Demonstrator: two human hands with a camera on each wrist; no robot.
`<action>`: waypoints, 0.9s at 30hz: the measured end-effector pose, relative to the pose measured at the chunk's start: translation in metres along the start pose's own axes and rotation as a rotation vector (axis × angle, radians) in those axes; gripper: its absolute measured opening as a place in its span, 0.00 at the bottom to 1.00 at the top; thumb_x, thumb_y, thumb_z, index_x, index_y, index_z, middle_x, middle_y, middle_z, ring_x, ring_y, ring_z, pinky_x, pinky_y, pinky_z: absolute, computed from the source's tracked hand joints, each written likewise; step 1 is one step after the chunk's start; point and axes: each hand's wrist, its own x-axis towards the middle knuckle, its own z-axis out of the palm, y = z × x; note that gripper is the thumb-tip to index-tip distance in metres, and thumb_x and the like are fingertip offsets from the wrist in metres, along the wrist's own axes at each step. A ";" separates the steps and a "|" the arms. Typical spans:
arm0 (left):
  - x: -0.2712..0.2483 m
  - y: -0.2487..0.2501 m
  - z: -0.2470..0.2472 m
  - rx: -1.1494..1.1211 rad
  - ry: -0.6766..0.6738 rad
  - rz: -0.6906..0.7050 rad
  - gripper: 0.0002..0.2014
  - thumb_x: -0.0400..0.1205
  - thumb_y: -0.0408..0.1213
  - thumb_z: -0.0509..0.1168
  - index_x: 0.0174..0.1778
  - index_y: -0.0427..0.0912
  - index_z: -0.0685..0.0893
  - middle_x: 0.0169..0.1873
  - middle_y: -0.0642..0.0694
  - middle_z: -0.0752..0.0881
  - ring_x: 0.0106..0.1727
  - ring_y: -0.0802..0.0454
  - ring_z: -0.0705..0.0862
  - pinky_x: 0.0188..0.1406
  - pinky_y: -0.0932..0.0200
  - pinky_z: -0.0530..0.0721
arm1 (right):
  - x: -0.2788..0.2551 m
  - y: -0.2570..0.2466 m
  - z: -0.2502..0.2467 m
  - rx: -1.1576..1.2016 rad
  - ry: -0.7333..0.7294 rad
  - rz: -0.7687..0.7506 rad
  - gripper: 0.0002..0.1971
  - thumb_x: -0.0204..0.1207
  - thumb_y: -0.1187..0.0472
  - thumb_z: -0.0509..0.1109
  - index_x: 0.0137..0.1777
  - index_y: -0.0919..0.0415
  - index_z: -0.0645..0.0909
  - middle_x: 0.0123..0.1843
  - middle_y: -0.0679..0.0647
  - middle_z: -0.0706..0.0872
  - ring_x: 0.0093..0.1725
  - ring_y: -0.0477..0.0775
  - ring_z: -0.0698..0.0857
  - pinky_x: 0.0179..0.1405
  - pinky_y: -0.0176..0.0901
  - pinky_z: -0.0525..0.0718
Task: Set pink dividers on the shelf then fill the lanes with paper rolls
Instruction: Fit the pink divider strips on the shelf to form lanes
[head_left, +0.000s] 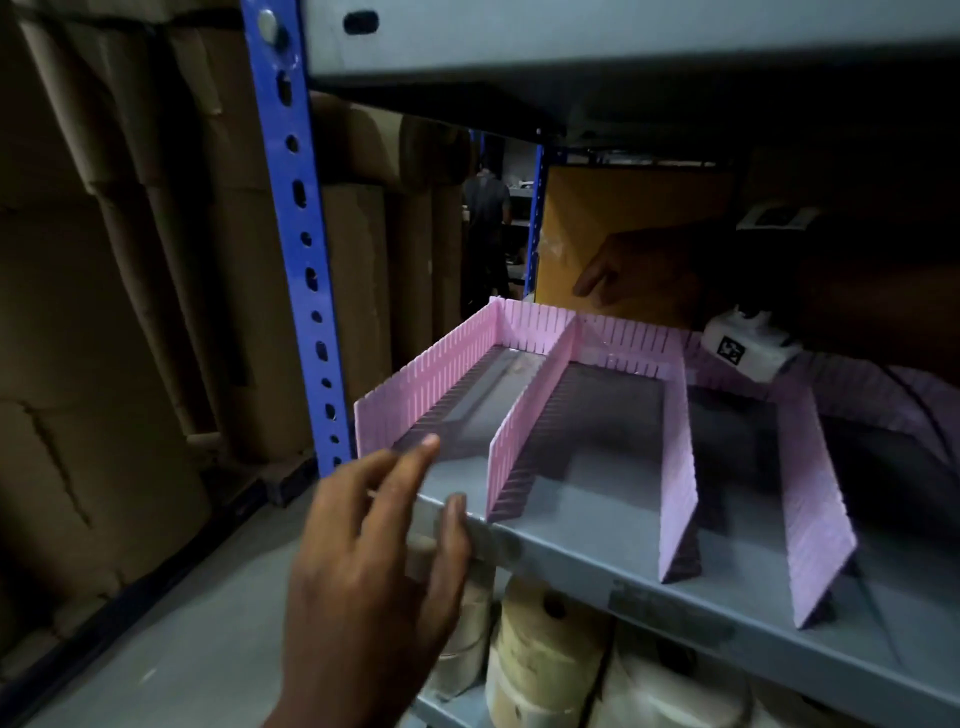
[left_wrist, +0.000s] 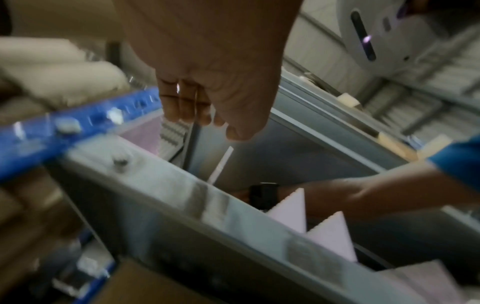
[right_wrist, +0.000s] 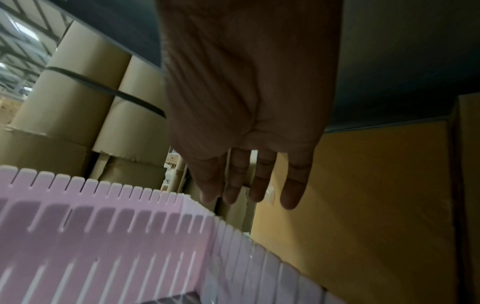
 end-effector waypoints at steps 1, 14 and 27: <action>-0.002 0.005 0.004 -0.015 -0.036 -0.007 0.24 0.83 0.48 0.66 0.72 0.40 0.85 0.56 0.38 0.86 0.54 0.43 0.86 0.53 0.47 0.87 | -0.002 0.003 0.000 -0.014 -0.023 0.010 0.18 0.77 0.67 0.74 0.68 0.63 0.84 0.67 0.65 0.85 0.67 0.67 0.83 0.65 0.53 0.81; -0.011 0.006 0.031 -0.168 -0.140 -0.072 0.15 0.84 0.49 0.67 0.55 0.43 0.92 0.51 0.51 0.88 0.54 0.51 0.87 0.59 0.38 0.87 | 0.005 0.016 0.016 -0.184 -0.038 -0.155 0.15 0.83 0.63 0.67 0.68 0.63 0.83 0.67 0.60 0.86 0.54 0.44 0.81 0.56 0.36 0.76; -0.015 0.004 0.045 -0.180 -0.020 -0.071 0.12 0.82 0.43 0.67 0.42 0.40 0.90 0.48 0.50 0.89 0.53 0.52 0.88 0.75 0.50 0.79 | 0.023 0.014 0.024 -0.201 0.097 -0.256 0.12 0.80 0.58 0.72 0.57 0.64 0.89 0.56 0.57 0.92 0.49 0.47 0.87 0.51 0.35 0.80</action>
